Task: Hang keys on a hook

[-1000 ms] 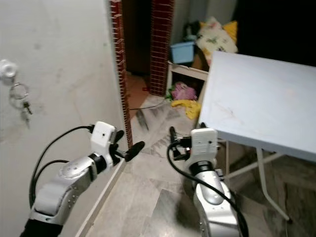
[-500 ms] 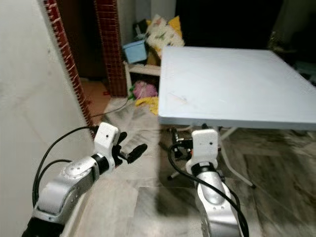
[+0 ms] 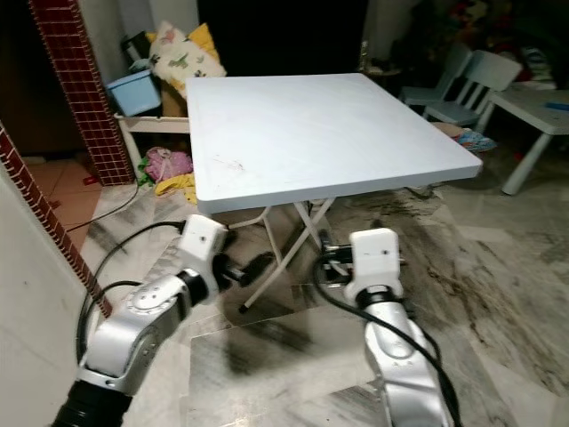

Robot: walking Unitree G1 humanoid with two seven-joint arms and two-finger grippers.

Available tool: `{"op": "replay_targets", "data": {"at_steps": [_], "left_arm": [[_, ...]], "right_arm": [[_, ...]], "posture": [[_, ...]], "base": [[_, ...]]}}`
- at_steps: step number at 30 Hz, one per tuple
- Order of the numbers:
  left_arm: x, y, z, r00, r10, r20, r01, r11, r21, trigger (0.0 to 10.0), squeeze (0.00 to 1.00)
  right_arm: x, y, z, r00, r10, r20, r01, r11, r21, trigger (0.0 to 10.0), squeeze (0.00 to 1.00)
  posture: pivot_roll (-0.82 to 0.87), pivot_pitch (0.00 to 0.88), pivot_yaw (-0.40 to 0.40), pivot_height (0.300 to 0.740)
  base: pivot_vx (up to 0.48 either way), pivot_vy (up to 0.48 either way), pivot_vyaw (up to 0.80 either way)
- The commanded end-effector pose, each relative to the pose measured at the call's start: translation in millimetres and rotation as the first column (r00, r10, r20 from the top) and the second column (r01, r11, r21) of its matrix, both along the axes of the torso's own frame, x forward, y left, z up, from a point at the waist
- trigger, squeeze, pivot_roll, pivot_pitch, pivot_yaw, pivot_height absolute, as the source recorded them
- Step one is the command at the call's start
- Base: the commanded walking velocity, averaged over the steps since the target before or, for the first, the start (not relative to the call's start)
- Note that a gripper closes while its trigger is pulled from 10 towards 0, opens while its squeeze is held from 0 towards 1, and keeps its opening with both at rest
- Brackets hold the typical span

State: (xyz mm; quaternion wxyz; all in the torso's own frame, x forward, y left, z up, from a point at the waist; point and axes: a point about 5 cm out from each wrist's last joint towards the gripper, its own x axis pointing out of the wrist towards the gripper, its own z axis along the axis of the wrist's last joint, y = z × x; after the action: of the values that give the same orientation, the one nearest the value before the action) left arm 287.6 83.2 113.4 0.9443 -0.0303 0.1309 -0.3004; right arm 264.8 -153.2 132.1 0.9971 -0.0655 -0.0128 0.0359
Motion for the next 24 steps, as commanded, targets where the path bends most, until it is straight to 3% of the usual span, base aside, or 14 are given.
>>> {"op": "replay_targets", "data": {"at_steps": [1, 4, 12, 24], "left_arm": [[3.1, 5.5, 2.5, 0.999, 0.033, 0.013, -0.033, 0.999, -0.004, 10.0, 0.00], [4.1, 5.4, 3.7, 0.999, 0.033, 0.016, -0.033, 0.999, -0.017, 10.0, 0.00], [11.9, 6.9, 9.8, 0.998, 0.052, 0.036, -0.051, 0.998, -0.029, 10.0, 0.00], [10.4, 6.8, 6.9, 0.998, 0.054, 0.031, -0.054, 0.998, -0.026, 10.0, 0.00]], "right_arm": [[-1.7, -0.1, 1.0, 1.000, 0.004, 0.007, -0.005, 1.000, 0.015, 10.0, 0.00], [-2.2, 0.4, -0.5, 1.000, 0.002, 0.004, -0.002, 1.000, 0.021, 10.0, 0.00], [-2.4, 6.2, 1.7, 1.000, 0.013, 0.013, -0.014, 0.999, 0.032, 10.0, 0.00], [-4.9, 4.3, 1.9, 1.000, 0.003, 0.008, -0.003, 1.000, 0.030, 10.0, 0.00]], "posture": [[0.06, 0.000, -0.035, 0.740], [0.06, 0.000, -0.038, 0.740], [0.06, 0.000, -0.039, 0.740], [0.06, 0.000, -0.042, 0.740]], "base": [[0.000, 0.000, 0.00], [0.000, 0.000, 0.00], [0.000, -0.471, 0.00], [0.000, -0.480, 0.00]]}}
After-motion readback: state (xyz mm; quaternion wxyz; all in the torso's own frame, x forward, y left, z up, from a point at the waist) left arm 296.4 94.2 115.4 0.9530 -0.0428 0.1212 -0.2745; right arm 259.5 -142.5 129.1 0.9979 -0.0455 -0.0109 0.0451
